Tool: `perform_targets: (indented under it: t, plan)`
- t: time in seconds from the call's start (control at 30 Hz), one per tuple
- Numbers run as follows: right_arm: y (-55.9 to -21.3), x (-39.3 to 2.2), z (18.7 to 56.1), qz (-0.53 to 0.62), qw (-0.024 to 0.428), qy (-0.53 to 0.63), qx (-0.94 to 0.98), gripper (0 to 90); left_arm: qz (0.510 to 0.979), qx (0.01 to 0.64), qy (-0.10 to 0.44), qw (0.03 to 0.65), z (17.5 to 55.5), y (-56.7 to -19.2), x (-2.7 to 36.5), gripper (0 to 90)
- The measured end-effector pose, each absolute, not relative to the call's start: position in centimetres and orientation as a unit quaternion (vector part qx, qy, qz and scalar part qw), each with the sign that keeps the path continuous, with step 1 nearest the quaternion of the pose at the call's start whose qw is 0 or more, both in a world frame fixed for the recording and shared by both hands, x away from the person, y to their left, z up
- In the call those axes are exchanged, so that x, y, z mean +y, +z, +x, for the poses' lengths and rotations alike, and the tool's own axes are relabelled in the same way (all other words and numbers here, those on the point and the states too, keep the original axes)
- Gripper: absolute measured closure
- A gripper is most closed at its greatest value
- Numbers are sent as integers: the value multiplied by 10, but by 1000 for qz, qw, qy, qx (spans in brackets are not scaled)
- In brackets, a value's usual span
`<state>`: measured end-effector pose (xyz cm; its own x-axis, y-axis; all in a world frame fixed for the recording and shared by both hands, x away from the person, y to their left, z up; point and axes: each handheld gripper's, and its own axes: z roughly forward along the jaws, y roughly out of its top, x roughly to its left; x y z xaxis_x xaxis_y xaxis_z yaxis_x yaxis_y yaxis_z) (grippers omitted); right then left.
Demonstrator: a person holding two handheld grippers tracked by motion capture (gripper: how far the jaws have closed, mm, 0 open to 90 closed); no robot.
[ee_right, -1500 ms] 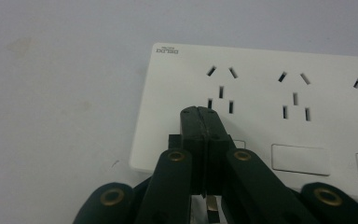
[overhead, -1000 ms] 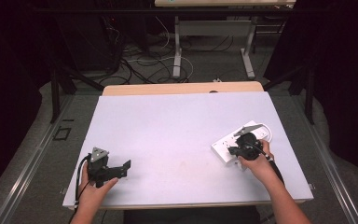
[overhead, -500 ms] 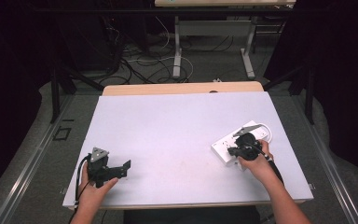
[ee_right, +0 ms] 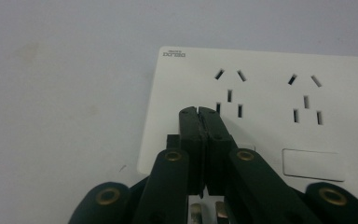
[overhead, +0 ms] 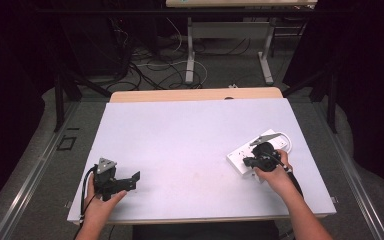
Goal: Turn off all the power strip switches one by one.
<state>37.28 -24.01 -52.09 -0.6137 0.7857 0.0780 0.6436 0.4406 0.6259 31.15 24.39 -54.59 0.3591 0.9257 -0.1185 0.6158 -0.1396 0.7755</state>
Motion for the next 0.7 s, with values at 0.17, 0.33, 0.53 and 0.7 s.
perform_targets:
  t: [0.17,0.33,0.53,0.7]
  plan:
    - [-519,-240,372,420,117,320,841,840,727,530,200,388,311,-546,244,4]
    - [-516,-242,372,428,120,333,832,702,727,531,200,387,311,-546,244,4]
    - [-514,-245,371,447,114,341,819,553,727,530,200,387,311,-546,244,4]
    - [-511,-246,371,444,126,349,815,453,725,531,201,389,311,-546,245,4]
